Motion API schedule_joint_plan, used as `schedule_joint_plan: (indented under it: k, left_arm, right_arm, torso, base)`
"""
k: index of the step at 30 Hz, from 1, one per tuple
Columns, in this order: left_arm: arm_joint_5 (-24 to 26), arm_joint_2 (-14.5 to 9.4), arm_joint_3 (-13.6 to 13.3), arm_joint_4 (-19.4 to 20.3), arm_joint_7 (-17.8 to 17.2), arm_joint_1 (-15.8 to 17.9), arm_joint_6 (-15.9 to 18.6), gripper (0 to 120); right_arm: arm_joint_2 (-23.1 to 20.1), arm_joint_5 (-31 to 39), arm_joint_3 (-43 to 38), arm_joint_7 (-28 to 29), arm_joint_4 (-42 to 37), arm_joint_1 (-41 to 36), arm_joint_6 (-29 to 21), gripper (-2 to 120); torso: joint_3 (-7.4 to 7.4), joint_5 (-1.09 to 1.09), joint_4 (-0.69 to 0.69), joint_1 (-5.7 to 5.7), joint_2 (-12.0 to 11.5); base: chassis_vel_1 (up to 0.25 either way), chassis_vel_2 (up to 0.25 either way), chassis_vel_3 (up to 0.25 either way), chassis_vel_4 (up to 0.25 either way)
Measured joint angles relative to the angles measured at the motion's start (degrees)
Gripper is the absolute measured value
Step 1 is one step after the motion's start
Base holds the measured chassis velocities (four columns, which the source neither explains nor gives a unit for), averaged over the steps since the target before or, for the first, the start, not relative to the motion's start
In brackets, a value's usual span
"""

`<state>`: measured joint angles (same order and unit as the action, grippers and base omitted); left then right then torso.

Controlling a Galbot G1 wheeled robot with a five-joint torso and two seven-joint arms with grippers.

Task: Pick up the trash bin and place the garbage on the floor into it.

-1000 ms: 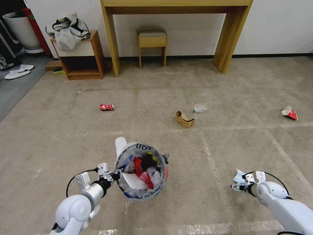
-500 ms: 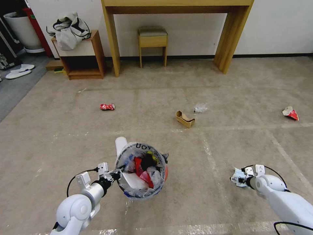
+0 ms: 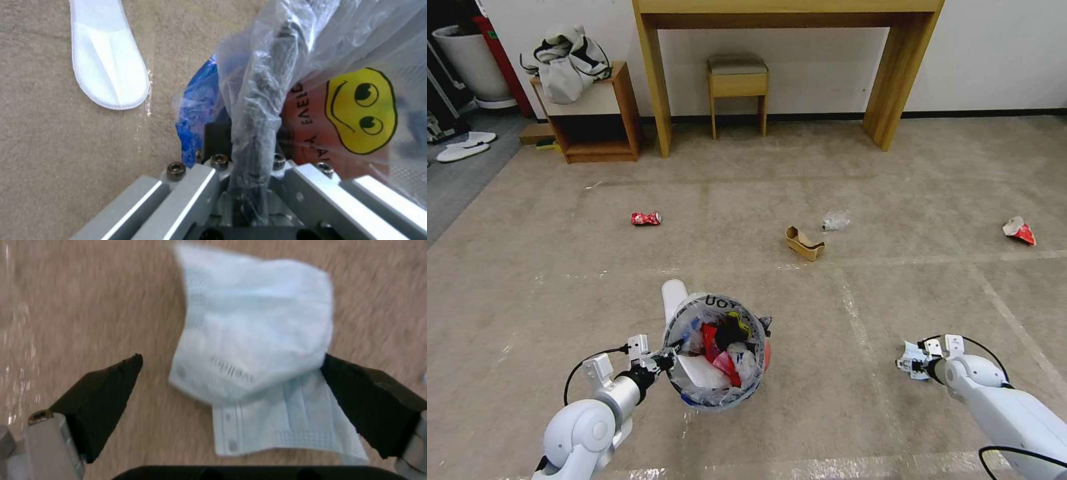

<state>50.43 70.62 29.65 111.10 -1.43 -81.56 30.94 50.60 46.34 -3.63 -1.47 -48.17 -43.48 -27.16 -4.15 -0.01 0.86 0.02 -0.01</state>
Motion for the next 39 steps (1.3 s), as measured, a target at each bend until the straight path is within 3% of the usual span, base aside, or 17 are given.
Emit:
schedule_joint_plan:
  k: [6, 10, 19, 22, 29, 31, 39]
  left_arm:
    - [-0.3, 0.03, 0.03, 0.04, 0.0, -0.2, -0.11, 0]
    - [-0.48, 0.14, 0.03, 0.02, 0.08, -0.2, -0.2, 0]
    - [-0.67, 0.4, -0.1, 0.01, 0.12, -0.08, -0.29, 0]
    - [-0.73, 0.46, -0.18, 0.02, 0.18, -0.07, -0.31, 0]
    - [-0.71, 0.36, -0.41, 0.21, 0.19, 0.12, -0.31, 0]
    - [-0.61, 0.11, -0.51, 0.26, 0.19, 0.23, -0.19, 0]
    - [-0.13, -0.65, -0.82, 0.2, 0.11, 1.06, 0.01, 0]
  right_arm:
    - [0.73, -1.91, 0.46, -0.93, 2.87, 1.84, 0.73, 95]
    - [0.7, -3.07, 0.12, -1.68, 2.67, 1.44, 0.75, 76]
    - [0.46, -3.29, -0.61, -2.07, 2.58, 0.81, 1.21, 50]
    - [-0.06, -3.34, -1.18, -2.11, 2.46, 0.2, 1.49, 34]
    - [-1.04, -2.7, -2.8, -1.88, 0.71, -1.46, 1.73, 13]
    - [-2.29, -0.88, -3.87, -1.47, -2.12, -3.23, 2.04, 2]
    - [-7.29, 3.31, -7.25, 0.19, -12.91, -8.63, 2.9, 0]
  torso:
    - [0.0, 0.01, 0.01, 0.0, 0.0]
    - [0.0, 0.01, 0.02, 0.0, 0.01]
    - [0.01, 0.02, -0.03, 0.0, 0.02]
    - [0.0, 0.02, 0.04, 0.0, 0.02]
    - [0.0, 0.02, 0.04, 0.0, 0.01]
    - [0.0, 0.02, 0.03, 0.0, 0.01]
    - [0.0, 0.02, 0.03, 0.0, 0.01]
  base:
    - [0.0, 0.0, 0.0, 0.0]
    - [0.0, 0.0, 0.0, 0.0]
    - [0.0, 0.0, 0.0, 0.0]
    - [0.0, 0.0, 0.0, 0.0]
    - [0.0, 0.0, 0.0, 0.0]
    - [0.0, 0.0, 0.0, 0.0]
    - [0.0, 0.0, 0.0, 0.0]
